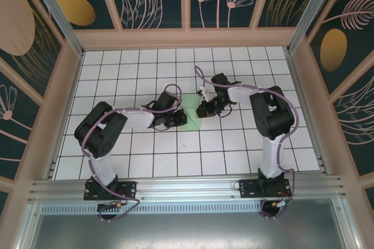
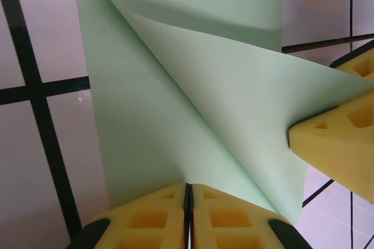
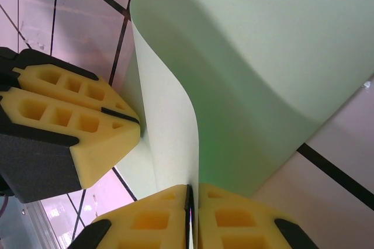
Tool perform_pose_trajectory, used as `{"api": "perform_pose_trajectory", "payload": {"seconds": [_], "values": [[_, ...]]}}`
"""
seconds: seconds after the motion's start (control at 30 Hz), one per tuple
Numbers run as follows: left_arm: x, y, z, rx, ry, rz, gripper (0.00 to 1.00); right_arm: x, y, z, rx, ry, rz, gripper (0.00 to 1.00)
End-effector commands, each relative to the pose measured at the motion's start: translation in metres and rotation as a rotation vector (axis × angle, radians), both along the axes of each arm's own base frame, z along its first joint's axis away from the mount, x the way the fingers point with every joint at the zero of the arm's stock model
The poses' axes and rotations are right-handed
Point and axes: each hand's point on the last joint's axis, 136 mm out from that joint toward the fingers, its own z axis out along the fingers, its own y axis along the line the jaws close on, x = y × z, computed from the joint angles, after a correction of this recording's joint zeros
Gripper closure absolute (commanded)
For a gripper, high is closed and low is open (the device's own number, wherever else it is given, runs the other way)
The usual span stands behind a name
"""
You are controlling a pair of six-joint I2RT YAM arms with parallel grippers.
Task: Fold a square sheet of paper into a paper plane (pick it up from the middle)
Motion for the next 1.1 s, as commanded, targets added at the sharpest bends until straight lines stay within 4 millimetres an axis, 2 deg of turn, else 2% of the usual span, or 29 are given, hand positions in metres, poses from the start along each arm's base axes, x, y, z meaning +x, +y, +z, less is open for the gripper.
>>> {"api": "perform_pose_trajectory", "payload": {"seconds": [0.0,0.13,0.47,0.6,1.07], "values": [[0.001,0.009,-0.01,0.047,0.014,0.017,0.87,-0.001,0.001,0.017,0.024,-0.025,0.009,0.85],[0.001,0.009,-0.008,0.047,0.012,0.017,0.87,0.0,-0.001,0.022,0.03,-0.038,0.001,0.84],[0.001,0.008,-0.007,0.043,0.012,0.018,0.87,0.003,-0.002,0.022,0.025,-0.037,-0.013,0.83],[0.001,0.008,-0.008,0.046,0.01,0.015,0.87,0.006,-0.001,0.02,0.015,-0.029,-0.006,0.89],[0.006,0.006,-0.001,0.037,-0.008,0.018,0.87,0.001,0.012,0.004,0.009,0.029,0.059,0.91]]}}
